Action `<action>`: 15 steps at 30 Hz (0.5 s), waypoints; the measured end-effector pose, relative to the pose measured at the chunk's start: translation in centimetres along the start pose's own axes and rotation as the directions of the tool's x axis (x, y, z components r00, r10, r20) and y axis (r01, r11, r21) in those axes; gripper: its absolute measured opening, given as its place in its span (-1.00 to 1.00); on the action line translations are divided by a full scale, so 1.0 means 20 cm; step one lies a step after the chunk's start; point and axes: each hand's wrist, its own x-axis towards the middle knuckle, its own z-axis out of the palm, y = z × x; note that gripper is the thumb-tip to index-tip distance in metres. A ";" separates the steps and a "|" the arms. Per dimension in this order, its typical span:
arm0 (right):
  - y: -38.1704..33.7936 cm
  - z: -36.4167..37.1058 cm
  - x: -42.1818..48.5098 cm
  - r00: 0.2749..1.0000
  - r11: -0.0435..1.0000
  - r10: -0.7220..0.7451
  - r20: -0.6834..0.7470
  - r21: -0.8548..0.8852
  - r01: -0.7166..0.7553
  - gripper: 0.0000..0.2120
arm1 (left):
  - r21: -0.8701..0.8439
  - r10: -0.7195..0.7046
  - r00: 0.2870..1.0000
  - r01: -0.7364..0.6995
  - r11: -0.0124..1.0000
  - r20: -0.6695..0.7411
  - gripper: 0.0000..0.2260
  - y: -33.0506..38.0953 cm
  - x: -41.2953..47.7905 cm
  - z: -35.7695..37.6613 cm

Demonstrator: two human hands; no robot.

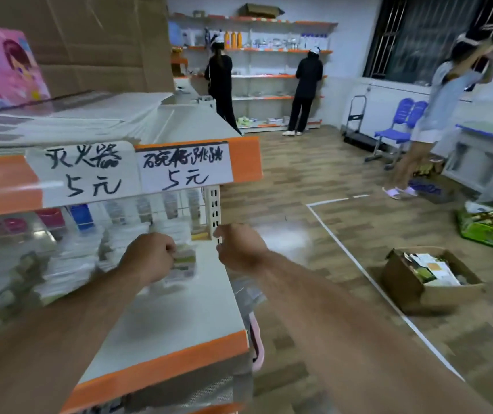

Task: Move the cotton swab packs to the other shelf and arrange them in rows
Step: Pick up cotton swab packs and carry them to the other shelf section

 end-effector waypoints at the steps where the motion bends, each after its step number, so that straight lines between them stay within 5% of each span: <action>1: 0.03 -0.01 -0.02 1.000 1.000 0.016 -0.006 0.004 -0.016 -0.66 | 0.023 -0.005 1.000 0.005 1.000 -0.005 -0.84 0.00 0.01 0.01; 15: 0.17 -0.03 -0.08 0.993 0.993 0.119 -0.022 -0.006 -0.119 -0.70 | 0.332 0.016 0.998 0.005 0.943 -0.060 -0.87 -0.02 0.10 0.10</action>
